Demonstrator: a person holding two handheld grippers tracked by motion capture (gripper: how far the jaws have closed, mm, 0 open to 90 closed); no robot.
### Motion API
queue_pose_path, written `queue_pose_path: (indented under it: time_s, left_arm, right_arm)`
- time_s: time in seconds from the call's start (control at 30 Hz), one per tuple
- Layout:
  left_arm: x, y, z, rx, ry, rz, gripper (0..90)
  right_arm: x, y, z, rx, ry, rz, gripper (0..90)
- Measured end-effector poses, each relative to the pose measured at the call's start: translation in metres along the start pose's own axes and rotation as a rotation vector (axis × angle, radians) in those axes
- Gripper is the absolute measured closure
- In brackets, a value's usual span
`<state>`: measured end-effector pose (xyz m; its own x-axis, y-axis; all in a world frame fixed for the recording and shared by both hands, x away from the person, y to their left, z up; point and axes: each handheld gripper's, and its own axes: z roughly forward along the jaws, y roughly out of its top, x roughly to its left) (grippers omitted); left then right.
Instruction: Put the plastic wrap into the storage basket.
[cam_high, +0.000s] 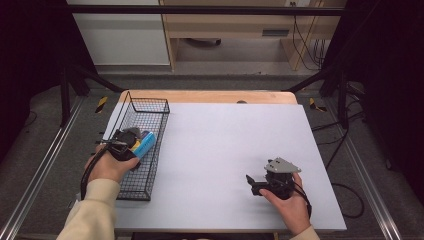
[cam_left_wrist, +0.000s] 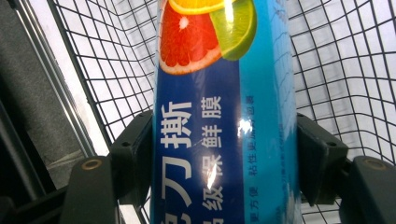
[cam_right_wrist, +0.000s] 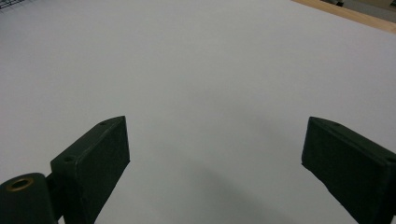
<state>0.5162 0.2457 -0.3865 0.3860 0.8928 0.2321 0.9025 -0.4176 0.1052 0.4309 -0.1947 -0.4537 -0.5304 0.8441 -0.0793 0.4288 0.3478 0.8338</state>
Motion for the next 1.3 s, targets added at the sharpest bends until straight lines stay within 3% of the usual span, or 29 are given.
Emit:
queue_pose_path:
  time_s: [1.3]
  left_arm:
    - [-0.0032,0.0027,0.0019,-0.004,0.026,0.018,31.6]
  right_arm:
    - [0.0012,-0.0003,0.0007,0.008,0.004,0.0,7.9]
